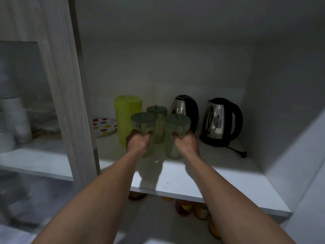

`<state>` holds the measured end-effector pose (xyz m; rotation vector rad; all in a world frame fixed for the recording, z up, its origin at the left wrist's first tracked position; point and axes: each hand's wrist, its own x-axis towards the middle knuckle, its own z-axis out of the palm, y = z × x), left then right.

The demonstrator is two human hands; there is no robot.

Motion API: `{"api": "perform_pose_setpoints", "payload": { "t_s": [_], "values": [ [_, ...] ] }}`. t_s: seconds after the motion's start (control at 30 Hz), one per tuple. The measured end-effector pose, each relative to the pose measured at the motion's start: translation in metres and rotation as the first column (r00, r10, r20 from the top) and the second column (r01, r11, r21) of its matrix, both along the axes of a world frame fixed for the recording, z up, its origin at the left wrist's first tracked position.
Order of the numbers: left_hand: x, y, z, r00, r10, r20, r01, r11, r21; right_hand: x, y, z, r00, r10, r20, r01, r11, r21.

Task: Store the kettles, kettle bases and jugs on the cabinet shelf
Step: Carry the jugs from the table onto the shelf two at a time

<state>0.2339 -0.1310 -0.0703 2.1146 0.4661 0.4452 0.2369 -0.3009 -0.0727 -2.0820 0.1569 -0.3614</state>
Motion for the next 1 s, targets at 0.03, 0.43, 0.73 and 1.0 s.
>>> {"api": "perform_pose_setpoints", "payload": {
  "t_s": [0.03,0.43,0.73,1.0],
  "values": [
    [-0.003,0.001,0.0,1.0,0.025,-0.015,-0.024,0.999,0.029,-0.002,-0.003,0.001,1.0,-0.009,-0.016,0.008,0.999,-0.041],
    [-0.104,0.011,0.035,0.939,-0.217,0.267,0.028,0.822,0.569,-0.085,0.01,0.058,0.98,-0.003,0.198,0.075,0.93,-0.359],
    [-0.245,0.116,0.047,0.962,-0.131,0.241,-0.062,0.753,0.655,-0.188,0.103,0.077,0.94,0.281,0.196,-0.158,0.862,-0.481],
    [-0.373,0.246,0.013,0.984,0.143,0.105,-0.177,0.75,0.637,-0.268,0.238,0.049,0.848,0.515,0.122,-0.407,0.781,-0.473]
  ]
}}
